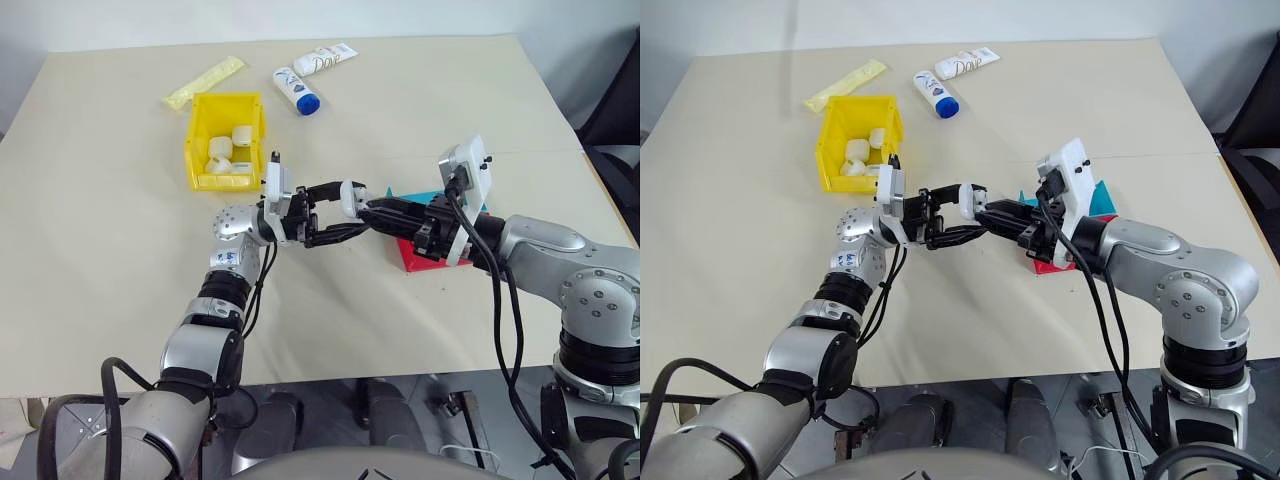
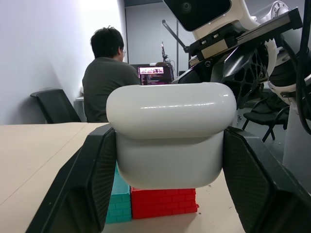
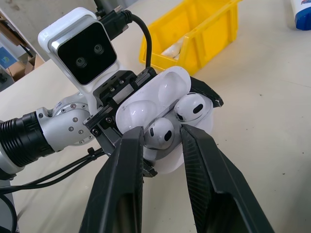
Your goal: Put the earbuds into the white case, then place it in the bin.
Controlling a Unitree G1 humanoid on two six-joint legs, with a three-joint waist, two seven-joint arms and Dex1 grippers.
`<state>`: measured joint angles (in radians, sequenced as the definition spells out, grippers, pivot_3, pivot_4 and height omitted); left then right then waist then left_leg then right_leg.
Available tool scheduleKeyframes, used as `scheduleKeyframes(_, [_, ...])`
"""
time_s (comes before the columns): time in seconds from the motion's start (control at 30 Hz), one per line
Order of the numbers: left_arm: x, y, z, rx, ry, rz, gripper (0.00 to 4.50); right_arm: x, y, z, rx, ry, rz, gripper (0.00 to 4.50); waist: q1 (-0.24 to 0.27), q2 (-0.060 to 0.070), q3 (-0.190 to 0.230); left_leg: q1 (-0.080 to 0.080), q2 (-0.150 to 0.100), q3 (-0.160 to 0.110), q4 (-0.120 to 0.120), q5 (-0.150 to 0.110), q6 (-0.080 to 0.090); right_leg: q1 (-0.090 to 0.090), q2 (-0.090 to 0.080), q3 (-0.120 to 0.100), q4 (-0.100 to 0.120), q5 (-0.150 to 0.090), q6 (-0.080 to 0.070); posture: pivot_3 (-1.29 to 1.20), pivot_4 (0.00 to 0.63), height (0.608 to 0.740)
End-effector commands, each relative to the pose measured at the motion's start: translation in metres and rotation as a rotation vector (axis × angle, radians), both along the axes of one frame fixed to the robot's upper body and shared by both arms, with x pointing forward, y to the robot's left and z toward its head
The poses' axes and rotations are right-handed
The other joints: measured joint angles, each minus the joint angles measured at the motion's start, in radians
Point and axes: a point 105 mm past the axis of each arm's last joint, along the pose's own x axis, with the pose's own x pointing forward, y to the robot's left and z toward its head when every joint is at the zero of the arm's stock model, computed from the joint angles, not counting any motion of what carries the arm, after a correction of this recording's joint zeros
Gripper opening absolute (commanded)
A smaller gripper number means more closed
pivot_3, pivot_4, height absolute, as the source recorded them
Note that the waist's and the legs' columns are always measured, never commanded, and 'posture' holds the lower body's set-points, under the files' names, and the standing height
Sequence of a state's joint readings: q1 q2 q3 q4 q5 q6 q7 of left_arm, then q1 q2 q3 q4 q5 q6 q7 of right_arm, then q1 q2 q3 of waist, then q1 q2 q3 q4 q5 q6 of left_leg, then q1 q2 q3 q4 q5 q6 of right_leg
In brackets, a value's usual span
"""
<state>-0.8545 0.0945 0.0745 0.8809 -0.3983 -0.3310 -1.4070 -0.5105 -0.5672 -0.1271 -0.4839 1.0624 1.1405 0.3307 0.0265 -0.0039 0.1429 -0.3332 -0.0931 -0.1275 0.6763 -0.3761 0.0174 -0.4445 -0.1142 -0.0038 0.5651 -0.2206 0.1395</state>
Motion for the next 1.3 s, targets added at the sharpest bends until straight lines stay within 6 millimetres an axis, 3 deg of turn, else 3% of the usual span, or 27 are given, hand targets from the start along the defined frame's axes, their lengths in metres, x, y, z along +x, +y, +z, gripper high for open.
scheduleKeyframes(0.03, [0.005, -0.001, 0.019, -0.027, -0.061, 0.026, 2.81, -0.005, 0.003, 0.008, -0.011, -0.029, 0.020, 1.20, 0.000, 0.000, 0.000, 0.000, 0.000, 0.000, 0.000, 0.000, 0.000, 0.000, 0.000, 0.000, 0.000, 0.000, 0.000, 0.00, 0.150, 0.740])
scheduleKeyframes(0.37, [0.007, -0.004, 0.014, -0.009, -0.047, 0.032, 2.81, -0.008, 0.010, 0.011, -0.018, -0.040, 0.041, 1.20, 0.000, 0.000, 0.000, 0.000, 0.000, 0.000, 0.000, 0.000, 0.000, 0.000, 0.000, 0.000, 0.000, 0.000, 0.000, 0.00, 0.150, 0.740])
scheduleKeyframes(0.9, [0.009, 0.001, 0.012, -0.006, -0.037, 0.035, 2.81, -0.012, -0.003, 0.013, -0.060, -0.052, 0.020, 1.20, 0.000, 0.000, 0.000, 0.000, 0.000, 0.000, 0.000, 0.000, 0.000, 0.000, 0.000, 0.000, 0.000, 0.000, 0.000, 0.00, 0.150, 0.740])
scheduleKeyframes(1.07, [0.011, 0.003, 0.009, 0.006, -0.026, 0.044, 2.81, -0.015, -0.009, 0.018, -0.081, -0.066, 0.005, 1.20, 0.001, 0.000, 0.000, 0.000, 0.000, 0.000, 0.000, 0.000, 0.000, 0.000, 0.000, 0.000, 0.000, 0.000, 0.000, 0.00, 0.150, 0.740])
scheduleKeyframes(1.27, [0.014, 0.005, 0.010, 0.060, -0.040, 0.051, 2.81, -0.024, -0.035, 0.016, -0.198, -0.129, -0.083, 1.20, 0.005, -0.001, 0.000, -0.001, 0.000, 0.000, 0.000, 0.000, 0.000, 0.000, 0.000, -0.001, -0.001, 0.000, 0.000, 0.00, 0.150, 0.740])
scheduleKeyframes(1.3, [0.015, 0.005, 0.010, 0.091, -0.048, 0.055, 2.81, -0.026, -0.038, 0.014, -0.232, -0.133, -0.092, 1.03, 0.005, -0.001, 0.000, -0.001, 0.000, 0.000, 0.000, 0.000, 0.000, 0.000, 0.000, -0.001, -0.001, 0.000, 0.001, 0.00, 0.150, 0.740])
